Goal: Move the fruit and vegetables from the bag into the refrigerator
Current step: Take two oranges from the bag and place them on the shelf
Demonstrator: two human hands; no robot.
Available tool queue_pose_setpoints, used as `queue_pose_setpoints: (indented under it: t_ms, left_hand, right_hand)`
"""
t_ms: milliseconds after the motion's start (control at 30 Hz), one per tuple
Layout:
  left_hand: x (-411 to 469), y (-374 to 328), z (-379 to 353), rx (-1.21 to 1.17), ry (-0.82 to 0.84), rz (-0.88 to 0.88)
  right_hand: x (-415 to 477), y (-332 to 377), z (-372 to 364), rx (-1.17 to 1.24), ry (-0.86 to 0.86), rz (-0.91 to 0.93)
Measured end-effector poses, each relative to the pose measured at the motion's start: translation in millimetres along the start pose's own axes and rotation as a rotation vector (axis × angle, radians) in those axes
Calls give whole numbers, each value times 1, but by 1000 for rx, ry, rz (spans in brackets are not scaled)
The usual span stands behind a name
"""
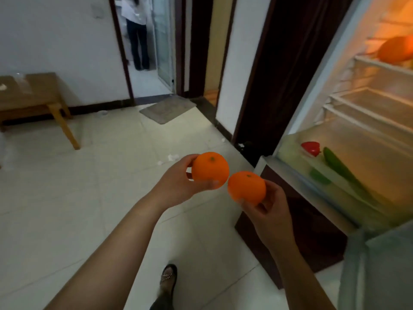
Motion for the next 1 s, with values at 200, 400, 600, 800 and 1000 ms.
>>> queue_pose_setpoints:
  t_ms: [200,400,600,800,1000]
  left_hand:
    - [129,-39,-21,12,194,-153]
    - [232,-85,-49,-11,396,-314]
    - [276,-131,-117,-23,607,-354]
    - [312,-178,-181,-30,713,-413]
    - [354,-239,-237,6,725,-539]
  right_hand:
    - [85,-6,17,-105,-244,23]
    - [149,-4,30,-150,-442,33]
    - [174,-8,75,-250,-693,-15]
    - [205,-4,134,-358,-802,-16]
    - [263,-10,207,-422,-857,13]
Point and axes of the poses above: each hand's wrist, its own x-axis towards the middle knuckle, its own z-axis out of the back of the hand, y = z × x, the point moved 1 cm from there along x, towards the middle knuckle, and after that the axes turned 8 degrees about z, right-handed, at the moved point
